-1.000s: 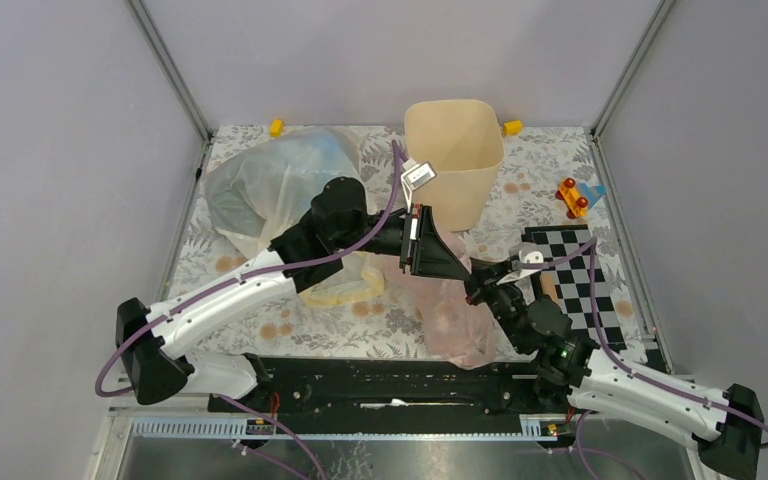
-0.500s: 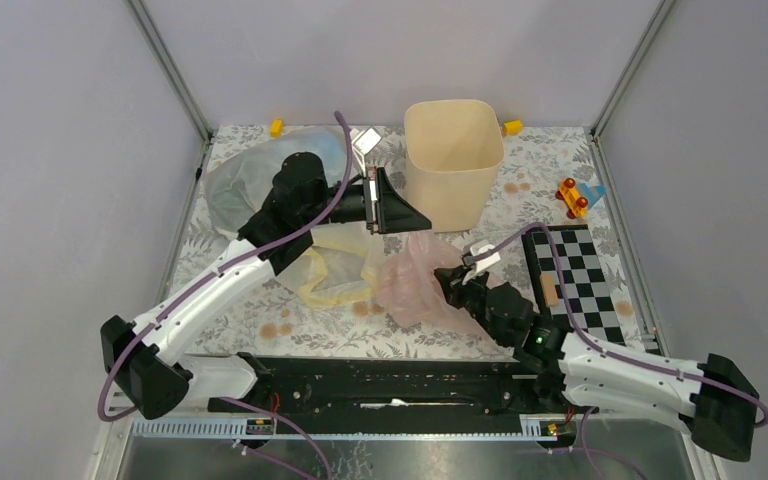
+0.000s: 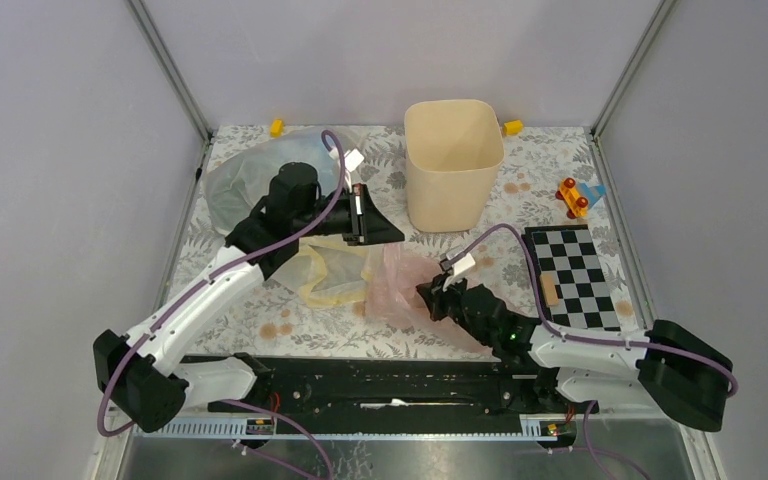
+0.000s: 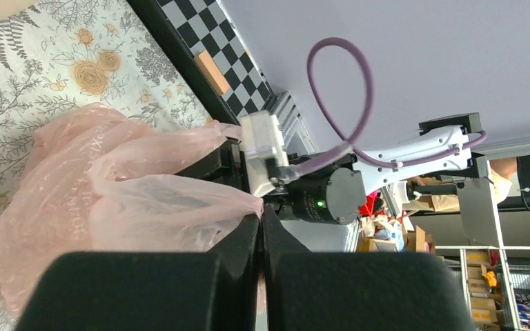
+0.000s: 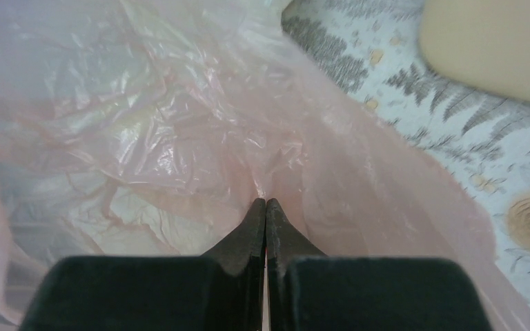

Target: Put the trash bags into the trash bin

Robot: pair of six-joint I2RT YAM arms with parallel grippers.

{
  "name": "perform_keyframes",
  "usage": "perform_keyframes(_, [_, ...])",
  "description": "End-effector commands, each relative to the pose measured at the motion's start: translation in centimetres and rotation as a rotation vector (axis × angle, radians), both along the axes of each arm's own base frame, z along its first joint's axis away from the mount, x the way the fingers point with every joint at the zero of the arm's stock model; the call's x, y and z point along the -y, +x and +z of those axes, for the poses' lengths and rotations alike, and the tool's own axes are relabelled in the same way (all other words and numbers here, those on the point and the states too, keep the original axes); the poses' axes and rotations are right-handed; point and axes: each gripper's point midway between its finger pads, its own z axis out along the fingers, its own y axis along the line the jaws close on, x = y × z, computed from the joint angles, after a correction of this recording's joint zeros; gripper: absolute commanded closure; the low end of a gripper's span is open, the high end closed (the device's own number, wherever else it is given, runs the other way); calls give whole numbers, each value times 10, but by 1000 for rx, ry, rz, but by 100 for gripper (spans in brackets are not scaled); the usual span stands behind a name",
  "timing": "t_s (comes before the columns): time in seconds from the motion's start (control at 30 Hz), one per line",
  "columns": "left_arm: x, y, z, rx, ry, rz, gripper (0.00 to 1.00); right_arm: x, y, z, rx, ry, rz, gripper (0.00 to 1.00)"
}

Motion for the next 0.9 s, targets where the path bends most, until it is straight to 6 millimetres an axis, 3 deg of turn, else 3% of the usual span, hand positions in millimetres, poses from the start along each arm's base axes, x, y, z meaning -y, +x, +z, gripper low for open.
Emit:
perform_keyframes(0.0, [-9, -4, 19, 93, -24, 10, 99, -14, -15, -9, -55, 86, 74, 100])
perform_keyframes(0.17, [-13, -10, 17, 93, -18, 14, 99, -19, -20, -25, -87, 74, 108, 100])
perform_keyframes(0.3, [-15, -11, 19, 99, -17, 17, 99, -46, -25, -27, -117, 11, 220, 100])
perform_keyframes(0.43, [-15, -13, 24, 97, -29, 13, 99, -60, -21, -30, -92, -46, 248, 100])
perform_keyframes(0.53, [-15, -14, 29, 102, -41, 10, 99, -60, -12, -42, -54, -143, 234, 100])
perform_keyframes(0.67, [-12, -10, 19, 88, -23, 7, 99, -52, 2, -65, -24, -302, 191, 100])
perform_keyframes(0.8, [-12, -9, 18, 88, -19, 7, 99, -49, 2, -79, -36, -328, 185, 100])
perform_keyframes(0.87, [-11, -10, 28, 80, -47, 8, 99, -51, 2, -87, -56, -336, 188, 100])
